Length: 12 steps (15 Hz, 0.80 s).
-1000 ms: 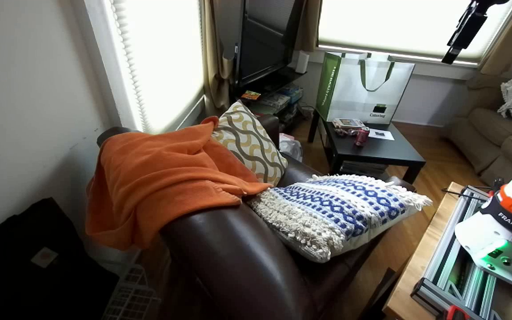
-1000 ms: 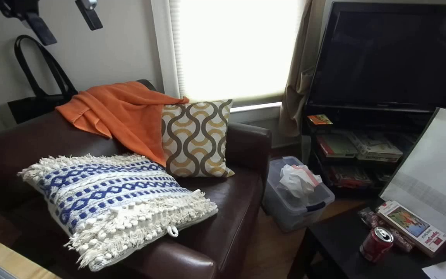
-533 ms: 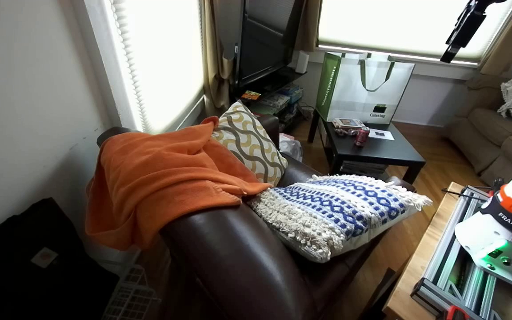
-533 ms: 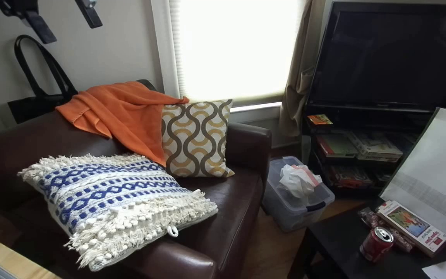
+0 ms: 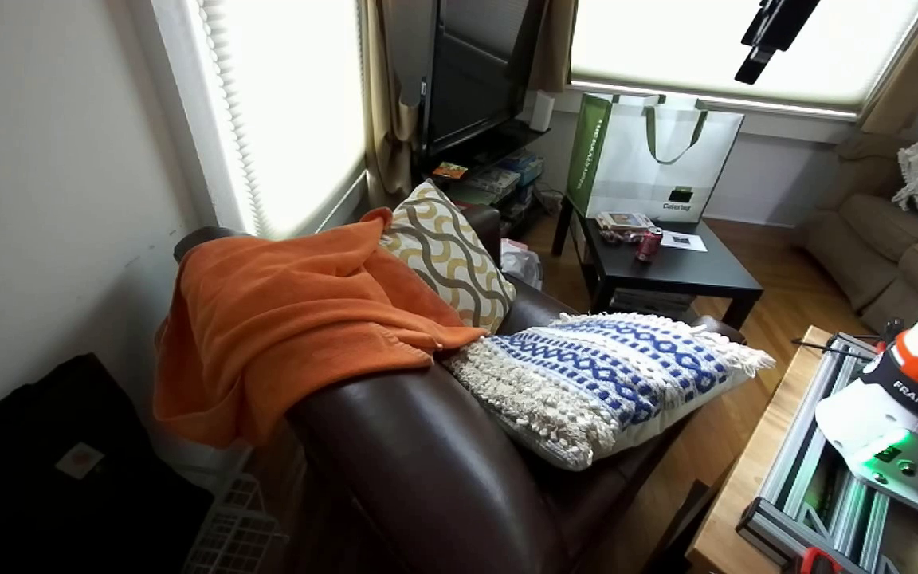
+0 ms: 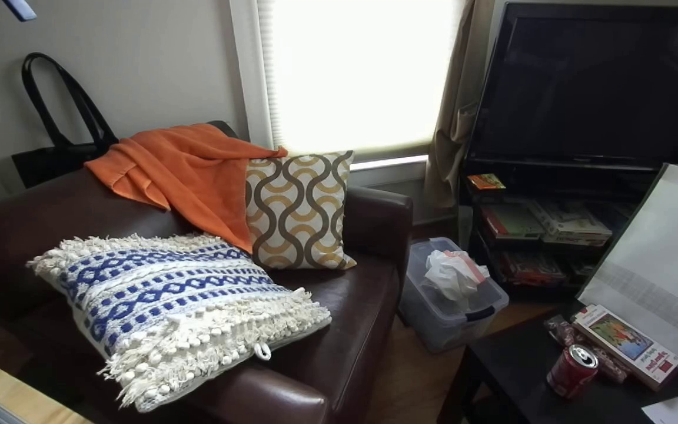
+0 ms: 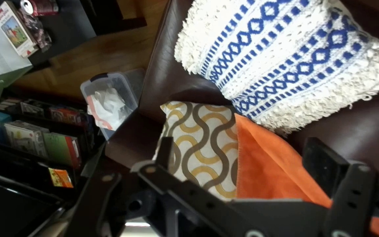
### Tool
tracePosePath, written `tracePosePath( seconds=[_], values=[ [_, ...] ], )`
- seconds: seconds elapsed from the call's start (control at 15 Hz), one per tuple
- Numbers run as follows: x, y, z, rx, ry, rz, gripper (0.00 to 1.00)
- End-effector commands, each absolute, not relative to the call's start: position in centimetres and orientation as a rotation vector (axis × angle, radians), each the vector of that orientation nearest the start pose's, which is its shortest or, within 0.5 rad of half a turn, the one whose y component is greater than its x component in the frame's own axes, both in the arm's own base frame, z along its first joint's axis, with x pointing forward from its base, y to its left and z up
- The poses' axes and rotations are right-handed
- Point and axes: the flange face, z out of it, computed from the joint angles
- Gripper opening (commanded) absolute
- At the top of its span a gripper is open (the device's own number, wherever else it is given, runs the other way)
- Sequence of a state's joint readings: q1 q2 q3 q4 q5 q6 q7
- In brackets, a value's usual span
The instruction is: Spread the towel over the backrest of the couch
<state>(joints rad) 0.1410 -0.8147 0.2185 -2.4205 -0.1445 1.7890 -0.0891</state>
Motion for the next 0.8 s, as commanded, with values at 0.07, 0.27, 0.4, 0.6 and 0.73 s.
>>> tracePosePath(
  seconds=[0.07, 0.27, 0.4, 0.6, 0.73],
  values=[
    [34.7, 19.8, 58.5, -3.243, -0.665, -0.196, 1.00],
    [36.7, 24.6, 57.3, -3.184, -0.541, -0.131, 1.00],
    [37.9, 27.9, 56.3, -3.132, -0.455, -0.151, 1.00],
    [40.2, 32.1, 54.4, -3.030, -0.424, -0.283, 1.00],
    [42.3, 33.5, 52.8, -2.956, -0.429, -0.389, 1.00]
  ],
)
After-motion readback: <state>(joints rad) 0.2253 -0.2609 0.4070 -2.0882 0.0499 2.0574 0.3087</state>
